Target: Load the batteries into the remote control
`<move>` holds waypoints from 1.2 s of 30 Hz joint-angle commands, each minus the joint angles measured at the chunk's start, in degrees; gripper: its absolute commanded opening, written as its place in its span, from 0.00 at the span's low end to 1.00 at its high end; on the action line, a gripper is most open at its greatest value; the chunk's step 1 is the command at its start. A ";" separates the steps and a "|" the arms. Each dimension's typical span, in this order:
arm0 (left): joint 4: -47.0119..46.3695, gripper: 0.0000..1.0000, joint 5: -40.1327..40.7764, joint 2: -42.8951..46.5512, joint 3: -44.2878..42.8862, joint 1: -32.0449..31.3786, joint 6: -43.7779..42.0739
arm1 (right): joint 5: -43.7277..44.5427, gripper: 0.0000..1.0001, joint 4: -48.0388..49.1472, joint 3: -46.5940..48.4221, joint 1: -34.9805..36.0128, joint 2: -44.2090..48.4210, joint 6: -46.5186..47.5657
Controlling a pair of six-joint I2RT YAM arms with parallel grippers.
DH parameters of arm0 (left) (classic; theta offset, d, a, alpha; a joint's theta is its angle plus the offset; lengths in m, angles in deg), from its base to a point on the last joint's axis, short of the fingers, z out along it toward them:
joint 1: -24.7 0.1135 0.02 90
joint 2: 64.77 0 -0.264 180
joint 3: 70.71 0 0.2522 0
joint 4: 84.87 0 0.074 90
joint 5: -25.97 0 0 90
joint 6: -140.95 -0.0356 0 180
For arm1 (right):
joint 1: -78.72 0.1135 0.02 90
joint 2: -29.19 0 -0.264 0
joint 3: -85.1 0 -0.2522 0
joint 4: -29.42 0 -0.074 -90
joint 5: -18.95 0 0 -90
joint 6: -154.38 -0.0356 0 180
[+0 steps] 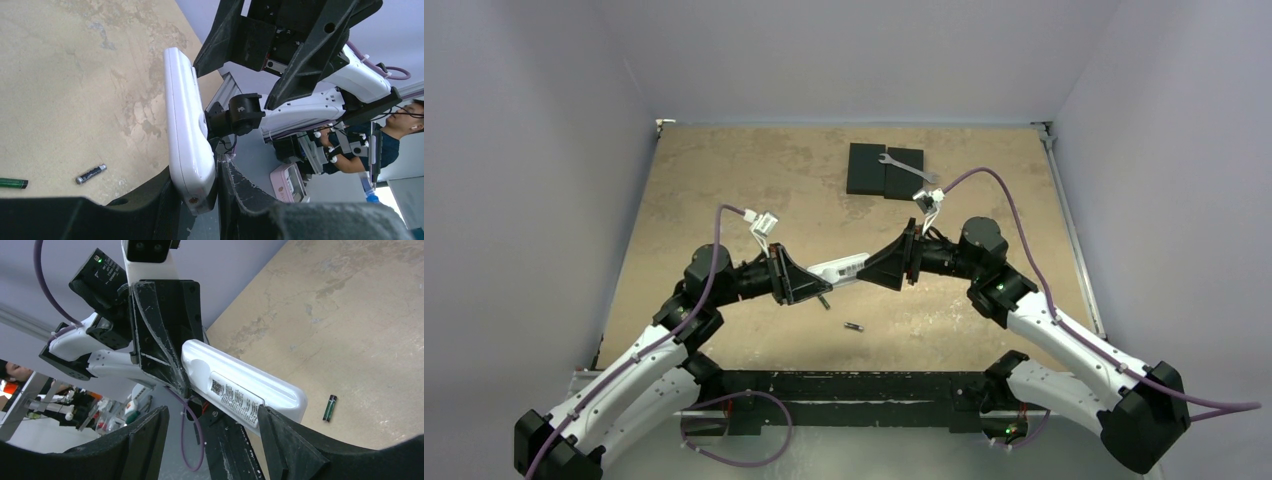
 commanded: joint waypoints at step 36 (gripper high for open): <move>1.59 0.00 4.93 -1.19 -2.73 -0.52 -2.89 | -2.16 0.72 -0.18 0.78 1.87 1.25 1.17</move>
